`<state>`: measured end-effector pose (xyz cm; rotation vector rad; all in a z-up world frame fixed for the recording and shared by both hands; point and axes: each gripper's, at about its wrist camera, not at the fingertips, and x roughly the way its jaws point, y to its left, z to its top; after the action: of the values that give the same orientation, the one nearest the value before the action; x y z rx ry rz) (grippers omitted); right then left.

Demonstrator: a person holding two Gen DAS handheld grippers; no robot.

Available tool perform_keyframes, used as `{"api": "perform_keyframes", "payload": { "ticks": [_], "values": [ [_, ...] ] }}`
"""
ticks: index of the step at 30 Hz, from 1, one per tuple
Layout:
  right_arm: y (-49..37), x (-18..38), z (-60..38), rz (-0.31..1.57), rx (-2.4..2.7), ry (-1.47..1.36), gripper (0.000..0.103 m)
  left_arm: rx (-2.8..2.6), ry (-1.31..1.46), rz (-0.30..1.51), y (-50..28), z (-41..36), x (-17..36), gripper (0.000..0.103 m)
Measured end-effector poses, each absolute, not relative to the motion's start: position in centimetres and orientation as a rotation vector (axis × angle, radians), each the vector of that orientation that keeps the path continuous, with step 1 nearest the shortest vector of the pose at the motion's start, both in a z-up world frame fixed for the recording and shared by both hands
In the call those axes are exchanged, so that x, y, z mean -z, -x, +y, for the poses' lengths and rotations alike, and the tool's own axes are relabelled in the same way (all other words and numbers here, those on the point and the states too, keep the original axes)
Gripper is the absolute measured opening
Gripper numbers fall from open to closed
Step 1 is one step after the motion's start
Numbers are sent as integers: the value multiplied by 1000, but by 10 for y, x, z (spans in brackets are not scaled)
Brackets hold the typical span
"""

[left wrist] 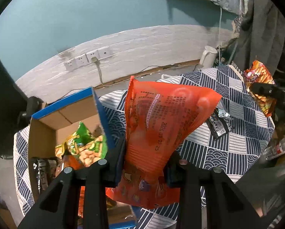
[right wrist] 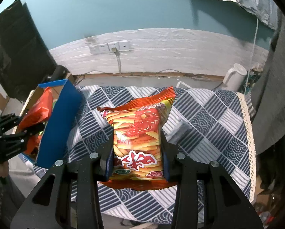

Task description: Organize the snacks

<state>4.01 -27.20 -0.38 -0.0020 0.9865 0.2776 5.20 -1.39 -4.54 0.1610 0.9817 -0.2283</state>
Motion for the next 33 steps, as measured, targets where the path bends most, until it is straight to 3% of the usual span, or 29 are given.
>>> {"api": "perform_keyframes", "payload": {
  "ticks": [33],
  "values": [
    [-83, 10, -55, 1034, -529, 165, 38, -13, -31, 979, -73, 162, 40, 35]
  ]
}}
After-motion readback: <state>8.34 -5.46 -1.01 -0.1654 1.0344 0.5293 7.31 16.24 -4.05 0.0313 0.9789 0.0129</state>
